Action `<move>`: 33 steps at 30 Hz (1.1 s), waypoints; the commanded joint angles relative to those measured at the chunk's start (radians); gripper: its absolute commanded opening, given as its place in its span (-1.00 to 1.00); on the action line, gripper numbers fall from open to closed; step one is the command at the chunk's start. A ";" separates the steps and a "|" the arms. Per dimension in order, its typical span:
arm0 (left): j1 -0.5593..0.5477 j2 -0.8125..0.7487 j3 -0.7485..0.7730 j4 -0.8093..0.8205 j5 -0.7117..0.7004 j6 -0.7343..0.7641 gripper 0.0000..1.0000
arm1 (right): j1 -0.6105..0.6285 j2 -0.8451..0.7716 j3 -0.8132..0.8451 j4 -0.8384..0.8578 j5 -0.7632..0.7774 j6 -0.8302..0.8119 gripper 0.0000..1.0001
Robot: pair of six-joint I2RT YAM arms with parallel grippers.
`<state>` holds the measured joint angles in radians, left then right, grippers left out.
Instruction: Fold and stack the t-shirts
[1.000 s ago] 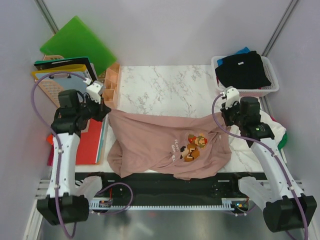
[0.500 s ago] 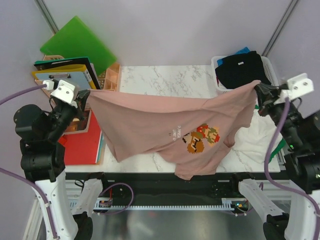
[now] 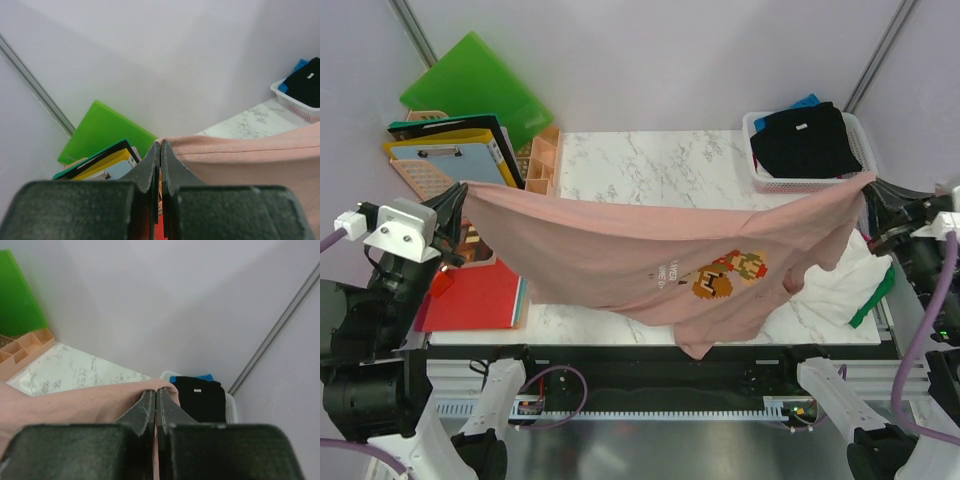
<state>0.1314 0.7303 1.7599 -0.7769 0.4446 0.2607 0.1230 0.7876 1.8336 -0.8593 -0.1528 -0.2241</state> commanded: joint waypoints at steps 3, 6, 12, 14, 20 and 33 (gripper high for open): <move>0.002 0.066 0.162 -0.013 -0.026 -0.032 -0.95 | 0.010 0.045 0.203 -0.003 0.036 -0.001 -1.00; 0.004 0.101 0.235 -0.015 -0.020 -0.038 -0.95 | 0.010 0.087 0.277 -0.001 0.026 0.003 -1.00; 0.002 0.127 0.276 -0.016 -0.014 -0.038 -0.95 | 0.010 0.153 0.360 0.006 0.010 0.003 -1.00; 0.002 0.138 0.268 -0.021 -0.021 -0.034 -0.96 | 0.012 0.163 0.374 0.009 0.021 -0.001 -1.00; 0.002 0.172 0.285 -0.041 -0.165 0.067 -0.96 | 0.010 0.206 0.360 0.025 0.229 -0.087 -1.00; 0.001 0.136 0.202 0.001 -0.297 0.156 -0.96 | 0.012 0.200 0.262 0.128 0.538 -0.168 -1.00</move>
<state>0.1287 0.8677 1.9648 -0.8268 0.2390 0.3607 0.1360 0.9894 2.0895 -0.8303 0.2222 -0.3485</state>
